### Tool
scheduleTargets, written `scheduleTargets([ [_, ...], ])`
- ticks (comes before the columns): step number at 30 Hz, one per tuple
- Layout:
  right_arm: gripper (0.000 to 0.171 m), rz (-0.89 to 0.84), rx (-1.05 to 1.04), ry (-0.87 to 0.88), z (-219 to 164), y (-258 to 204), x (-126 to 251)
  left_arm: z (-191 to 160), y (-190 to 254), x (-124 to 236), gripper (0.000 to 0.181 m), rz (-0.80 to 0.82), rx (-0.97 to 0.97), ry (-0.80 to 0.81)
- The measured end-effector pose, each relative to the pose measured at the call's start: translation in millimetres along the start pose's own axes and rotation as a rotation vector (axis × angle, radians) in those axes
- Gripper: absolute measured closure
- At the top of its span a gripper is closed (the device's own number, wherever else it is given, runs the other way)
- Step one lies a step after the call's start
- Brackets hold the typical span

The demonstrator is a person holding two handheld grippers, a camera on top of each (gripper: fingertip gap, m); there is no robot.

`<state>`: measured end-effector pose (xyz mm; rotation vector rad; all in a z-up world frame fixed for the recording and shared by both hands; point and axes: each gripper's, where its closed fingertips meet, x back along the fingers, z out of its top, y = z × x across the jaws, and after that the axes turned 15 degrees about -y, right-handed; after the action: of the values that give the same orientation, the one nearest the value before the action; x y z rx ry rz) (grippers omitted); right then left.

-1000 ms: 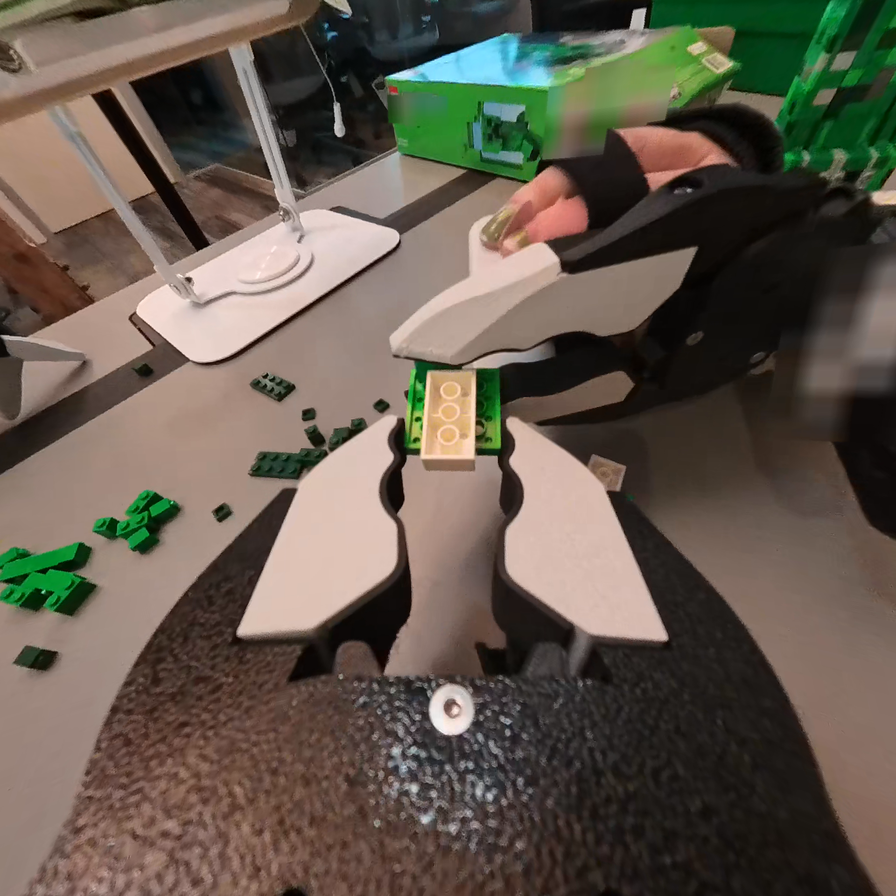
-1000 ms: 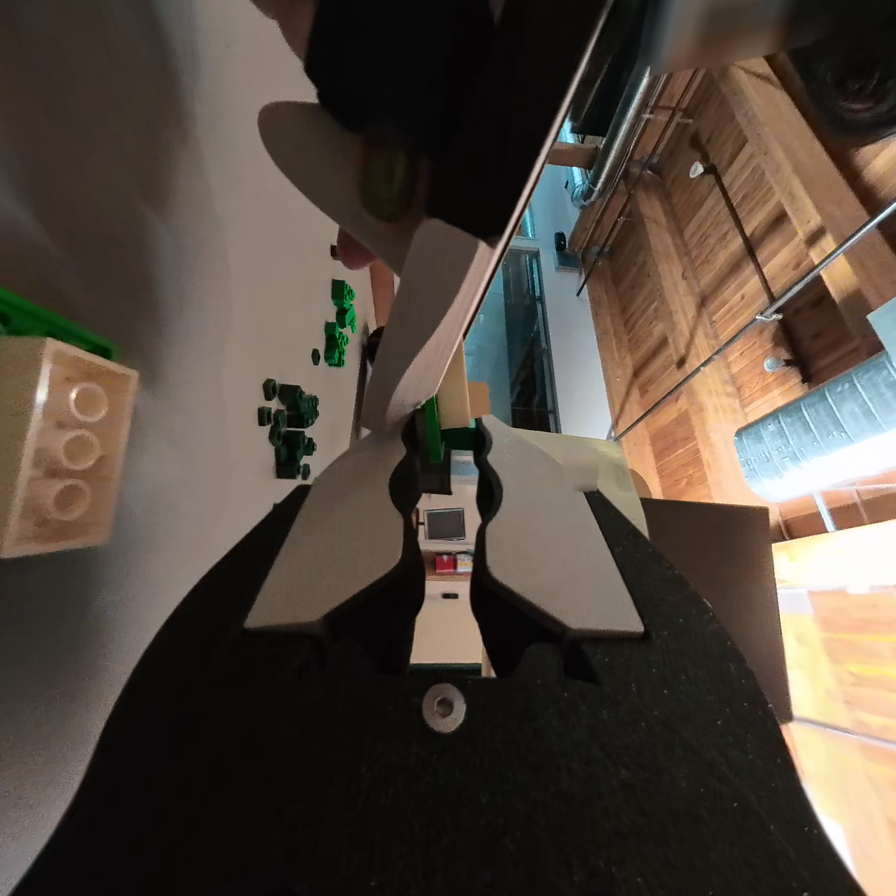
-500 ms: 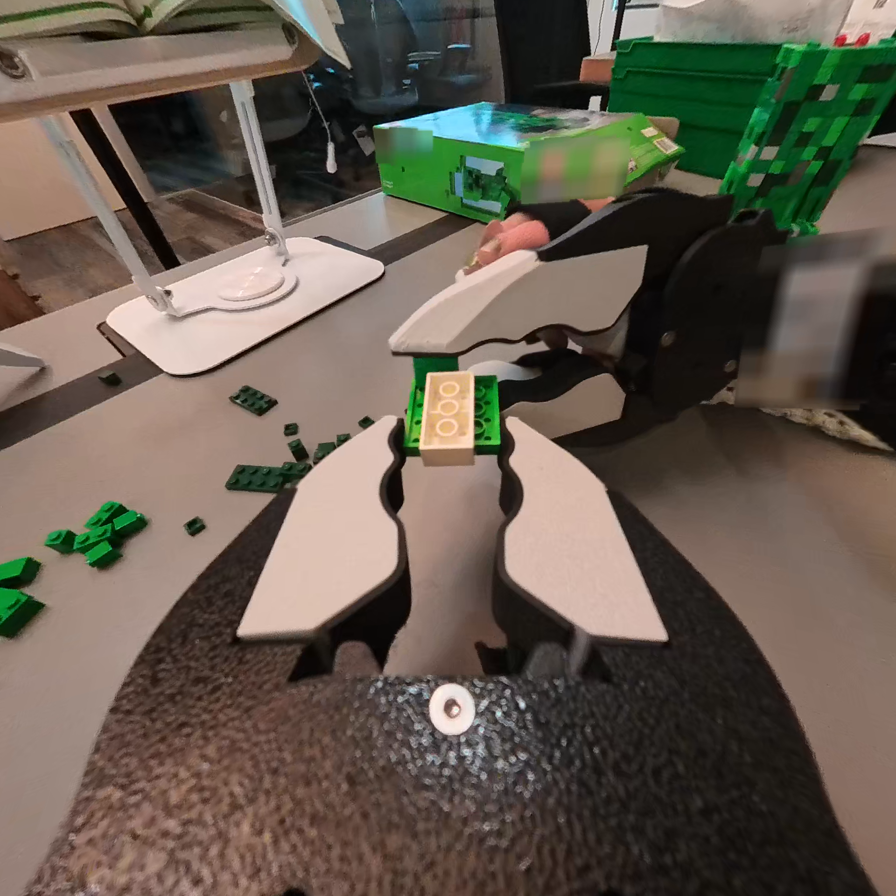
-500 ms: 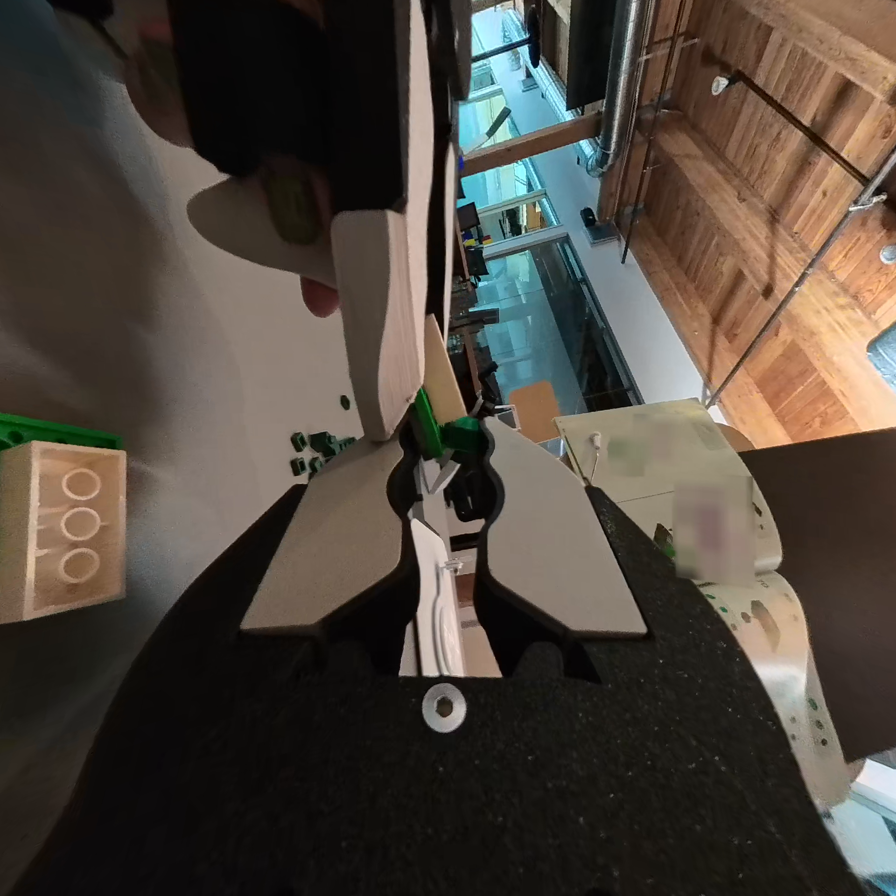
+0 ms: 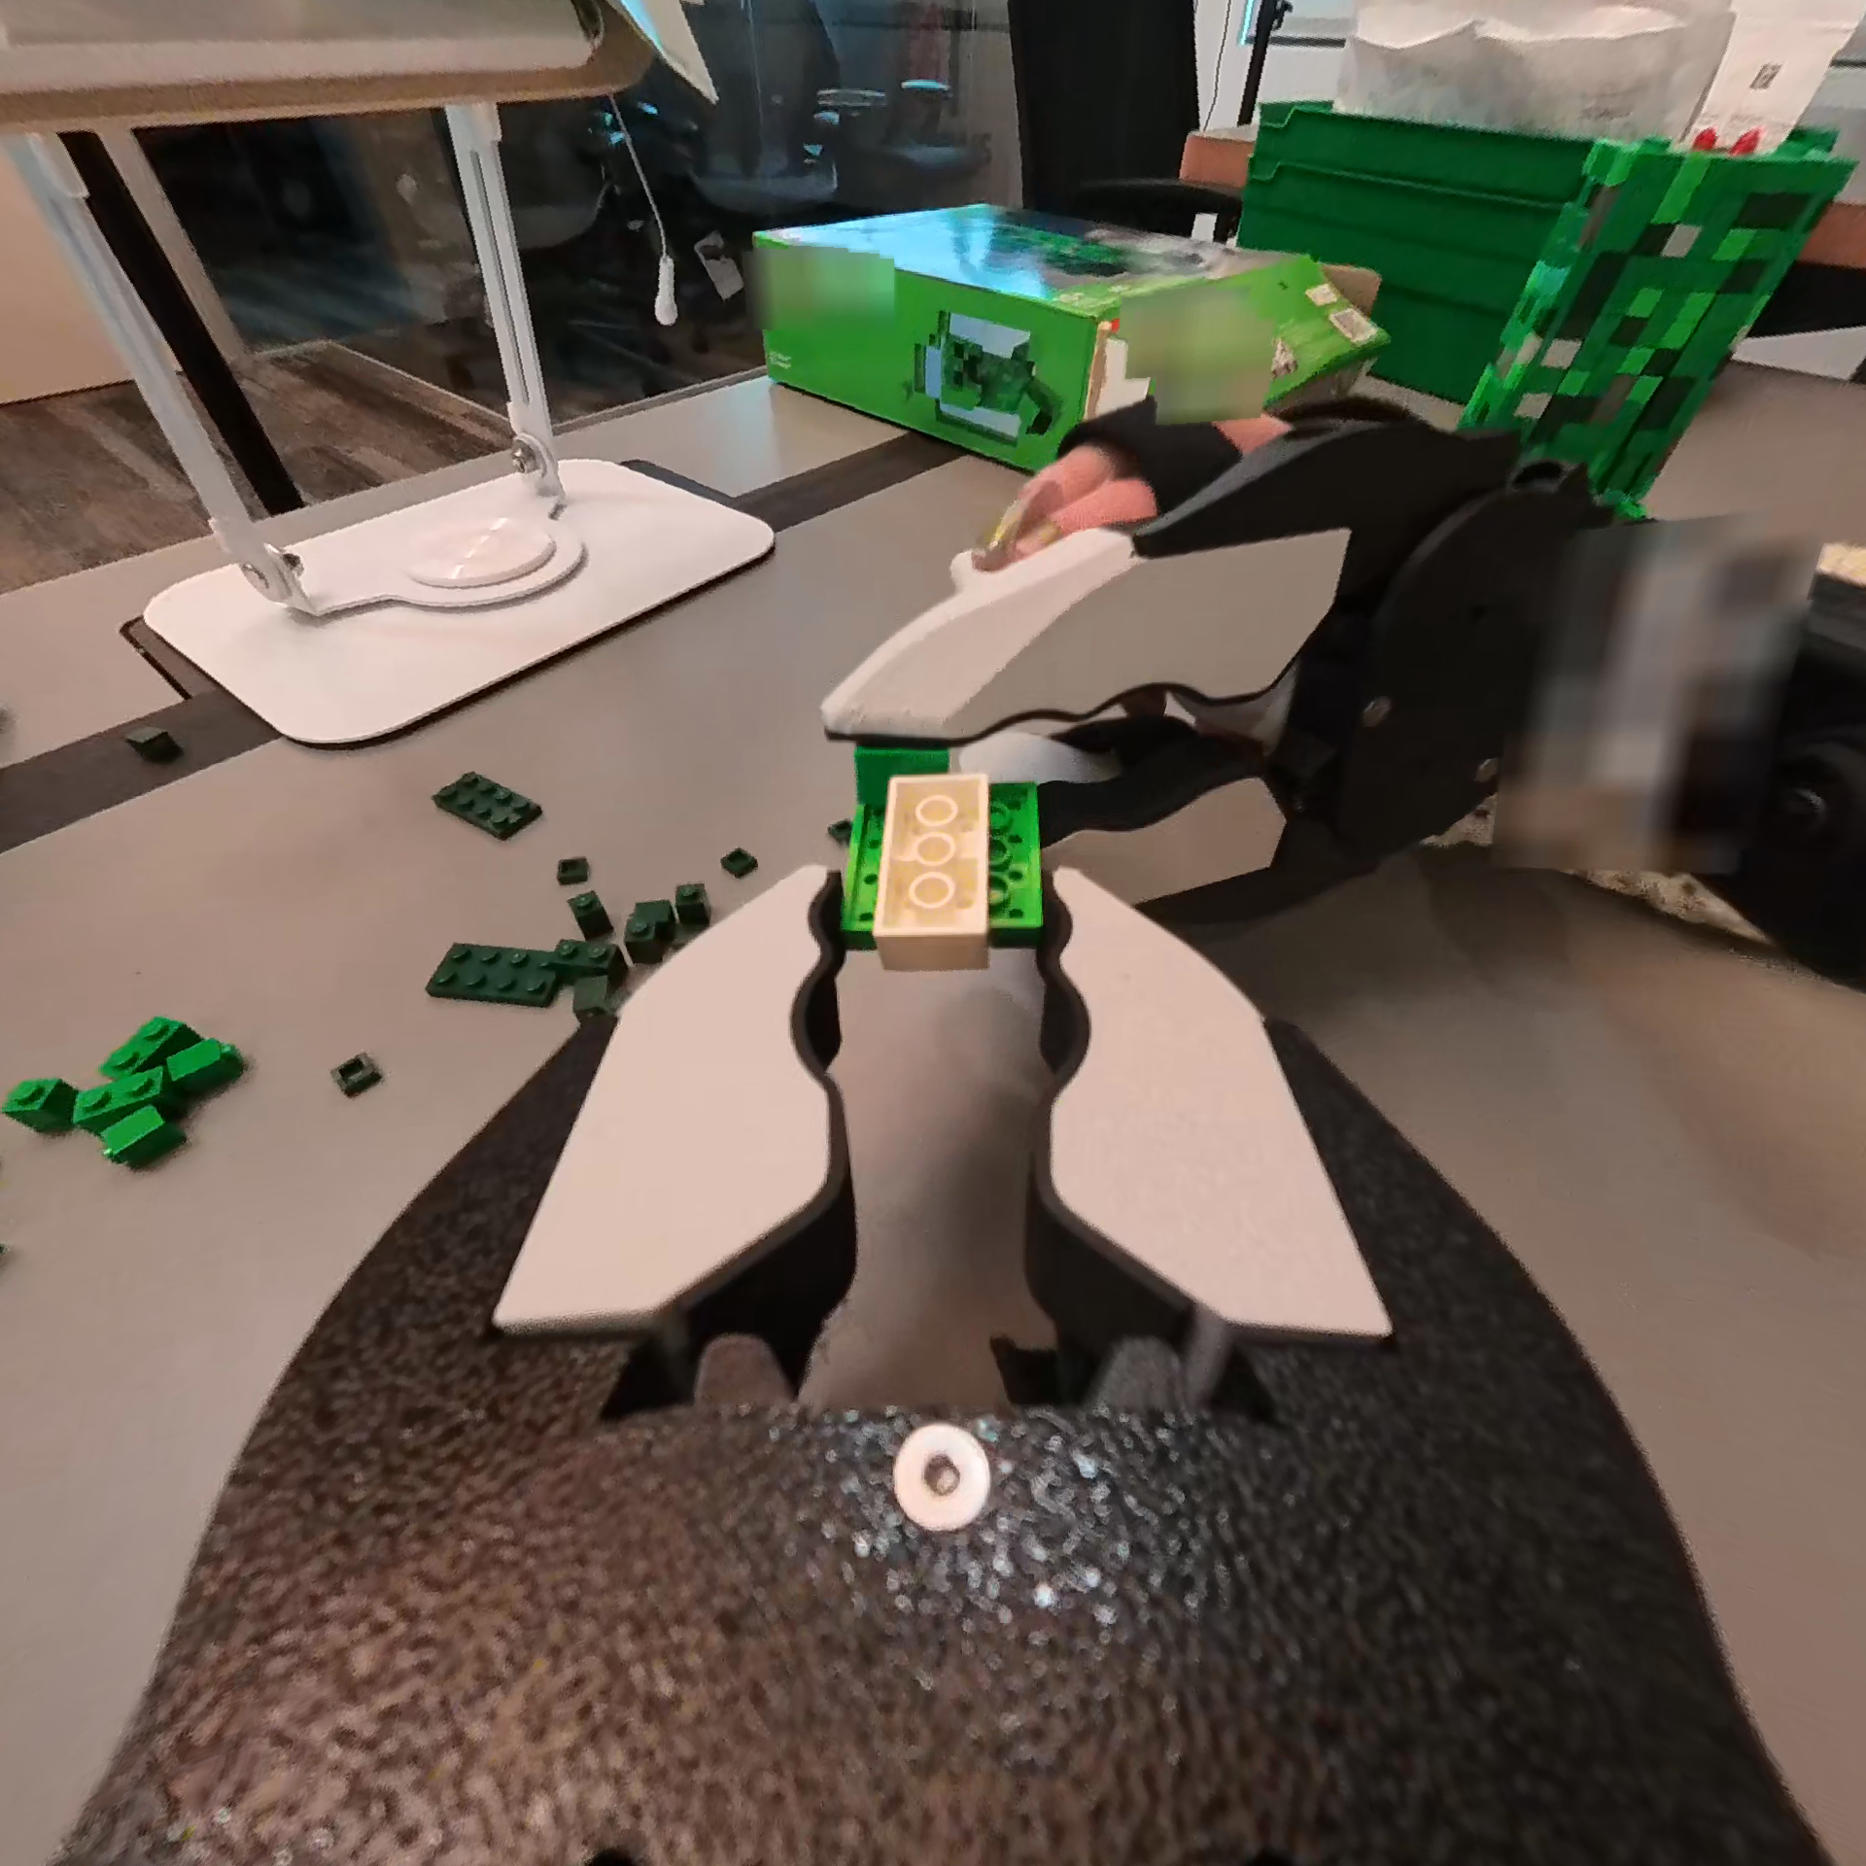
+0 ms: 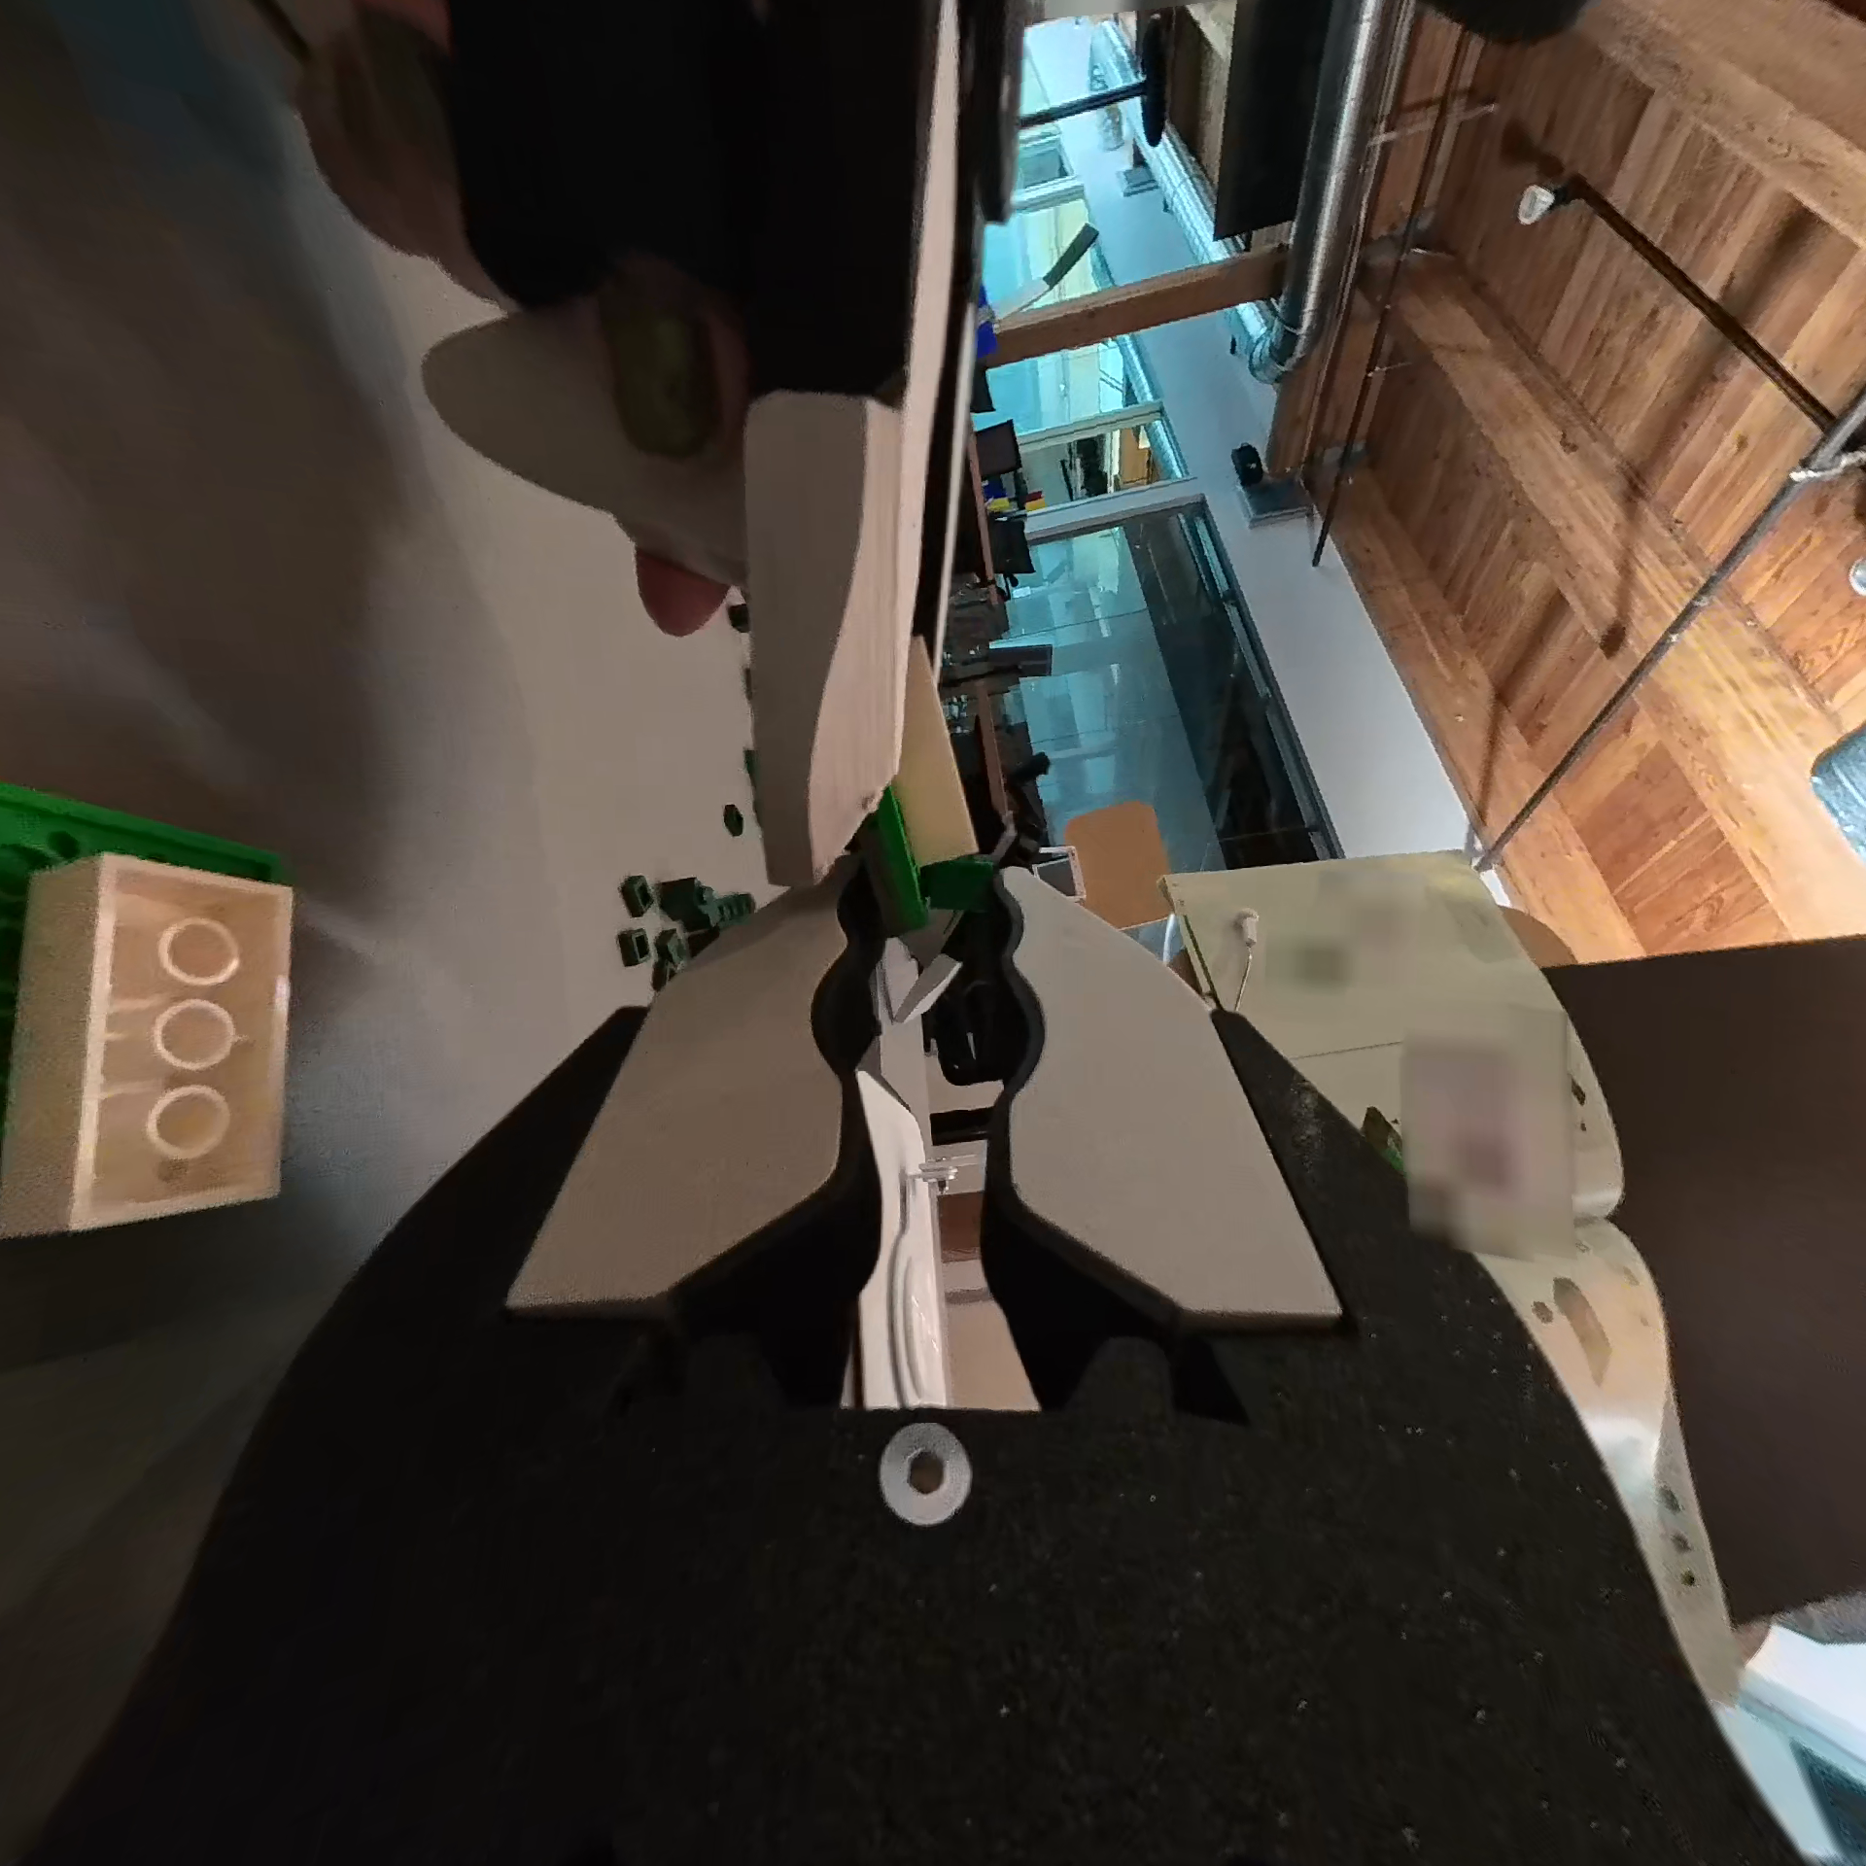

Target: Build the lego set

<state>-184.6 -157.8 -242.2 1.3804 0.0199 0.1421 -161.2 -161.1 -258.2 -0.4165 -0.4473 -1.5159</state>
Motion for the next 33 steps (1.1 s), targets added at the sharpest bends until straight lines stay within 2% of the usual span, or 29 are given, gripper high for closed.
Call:
scheduleTargets([
  [6, 0.152, 0.003, 0.182, 0.002, 0.3, -11.2, 1.9, -12.4, 2.0, -5.7, 0.145, -0.011, -0.030, -0.091],
  [12, 0.153, 0.032, 0.210, -0.007, 1.3, -15.7, 1.4, -20.0, 2.2, -6.9, 0.145, -0.047, -0.012, -0.143],
  [26, 0.153, 0.239, 0.152, -0.001, 1.3, -40.0, 2.5, -40.6, 9.2, -12.1, 0.145, -0.220, 0.143, -0.269],
  [31, 0.153, 0.310, -0.039, -0.066, 0.2, -39.1, -5.6, -32.8, -1.1, -8.0, 0.144, -0.203, 0.200, -0.197],
  [33, 0.153, 0.326, -0.065, -0.107, -4.3, -40.2, -8.2, -30.5, -8.0, -5.8, 0.127, -0.119, 0.116, -0.178],
])
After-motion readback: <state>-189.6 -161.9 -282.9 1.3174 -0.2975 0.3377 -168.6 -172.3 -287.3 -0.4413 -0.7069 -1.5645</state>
